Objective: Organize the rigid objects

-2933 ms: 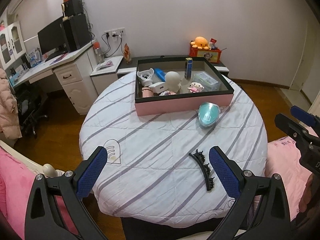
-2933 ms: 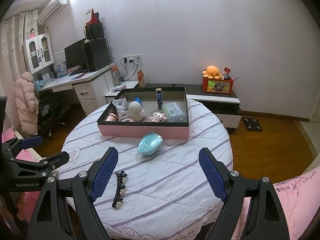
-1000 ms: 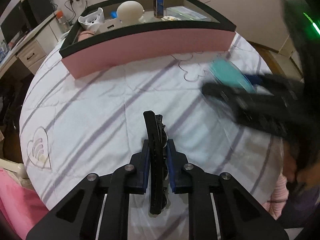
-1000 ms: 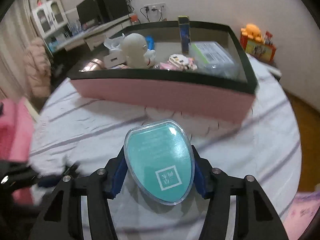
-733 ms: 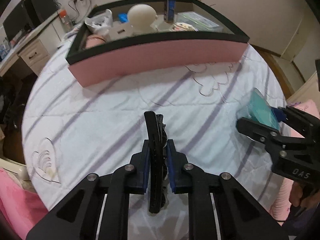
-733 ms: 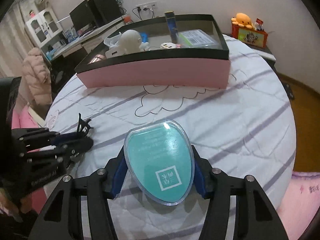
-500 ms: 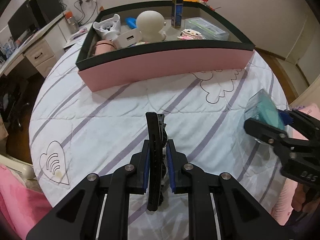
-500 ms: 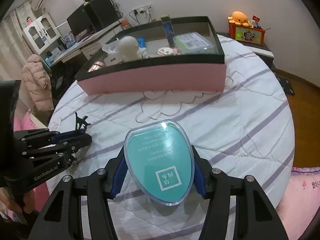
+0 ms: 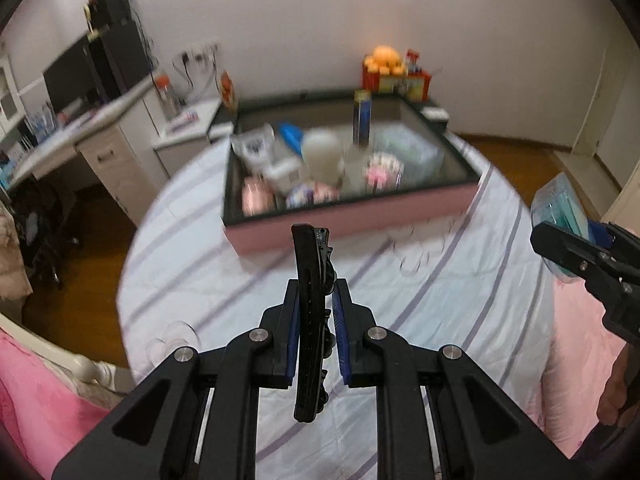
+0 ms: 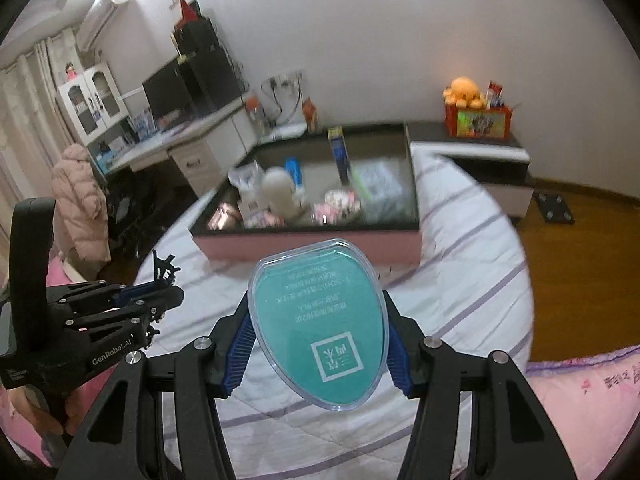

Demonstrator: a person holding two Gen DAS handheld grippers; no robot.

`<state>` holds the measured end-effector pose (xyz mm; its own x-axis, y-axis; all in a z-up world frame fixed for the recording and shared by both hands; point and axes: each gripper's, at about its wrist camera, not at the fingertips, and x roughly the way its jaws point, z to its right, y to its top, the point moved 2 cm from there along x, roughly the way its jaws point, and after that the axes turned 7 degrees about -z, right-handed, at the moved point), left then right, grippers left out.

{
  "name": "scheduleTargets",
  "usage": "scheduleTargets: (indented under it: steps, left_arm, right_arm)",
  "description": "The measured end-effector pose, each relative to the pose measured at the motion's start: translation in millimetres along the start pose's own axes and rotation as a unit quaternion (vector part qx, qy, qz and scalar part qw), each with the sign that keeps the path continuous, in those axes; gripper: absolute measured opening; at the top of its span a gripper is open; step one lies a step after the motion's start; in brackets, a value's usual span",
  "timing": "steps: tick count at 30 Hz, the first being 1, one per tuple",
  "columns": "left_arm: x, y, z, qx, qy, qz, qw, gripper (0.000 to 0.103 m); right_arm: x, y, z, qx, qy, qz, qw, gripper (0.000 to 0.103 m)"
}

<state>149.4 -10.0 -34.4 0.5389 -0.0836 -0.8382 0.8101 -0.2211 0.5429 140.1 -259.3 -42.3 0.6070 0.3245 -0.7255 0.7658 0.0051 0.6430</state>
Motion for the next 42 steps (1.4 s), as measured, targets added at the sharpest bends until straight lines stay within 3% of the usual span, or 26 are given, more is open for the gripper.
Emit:
scheduleTargets:
  steps: [7, 12, 15, 18, 23, 24, 26, 29, 33, 36, 38, 42]
  left_arm:
    - [-52.3, 9.4, -5.1, -0.001, -0.002, 0.073, 0.9974, 0.016]
    - [-69.4, 3.1, -8.6, -0.01, -0.007, 0.096, 0.9953, 0.016]
    - [-73.3, -1.0, -10.0, -0.014, -0.012, 0.102, 0.9946, 0.016]
    - [-68.9, -5.0, -9.1, -0.012, -0.017, 0.098, 0.995, 0.016]
    - [-44.8, -11.4, -15.0, -0.023, -0.02, 0.062, 0.9977, 0.016]
    - [-39.8, -13.0, -15.8, -0.025, -0.019, 0.055, 0.998, 0.016]
    - [-29.9, -14.9, -17.0, -0.026, -0.019, 0.042, 0.9986, 0.016]
    - [-12.3, -18.4, -18.5, -0.028, -0.021, 0.019, 0.9992, 0.016]
    - [3.7, -21.3, -22.4, -0.03, -0.023, -0.003, 0.9993, 0.016]
    - [15.0, -21.8, -28.1, -0.034, -0.017, -0.018, 0.9991, 0.016]
    - [20.4, -21.4, -31.3, -0.038, -0.015, -0.025, 0.9988, 0.016]
    - [27.7, -17.3, -35.1, -0.044, -0.021, -0.031, 0.9983, 0.016]
  right_arm:
    - [-42.8, 5.9, -22.5, -0.018, -0.004, 0.058, 0.998, 0.058]
    - [-58.0, 5.5, -37.6, -0.033, -0.003, 0.081, 0.996, 0.057]
    - [-68.5, 4.5, -42.4, -0.043, 0.001, 0.095, 0.995, 0.05]
    - [-67.2, 3.8, -46.0, -0.056, -0.02, 0.096, 0.994, 0.049]
    - [-27.9, -10.2, -23.2, -0.02, -0.019, 0.027, 0.999, 0.051]
    - [-20.4, -13.9, -19.6, -0.015, -0.024, 0.013, 1.0, 0.055]
    - [-0.3, -24.8, -18.4, -0.011, -0.032, -0.021, 0.999, 0.074]
    - [24.8, -33.5, -24.2, -0.021, -0.016, -0.056, 0.998, 0.079]
    - [67.7, -39.5, -35.7, -0.046, -0.033, -0.106, 0.993, 0.08]
    - [100.9, -47.8, -42.5, -0.062, -0.017, -0.139, 0.988, 0.079]
    - [118.0, -53.6, -42.5, -0.065, -0.041, -0.156, 0.985, 0.057]
    - [110.2, -49.0, -31.8, -0.044, 0.011, -0.155, 0.987, 0.057]
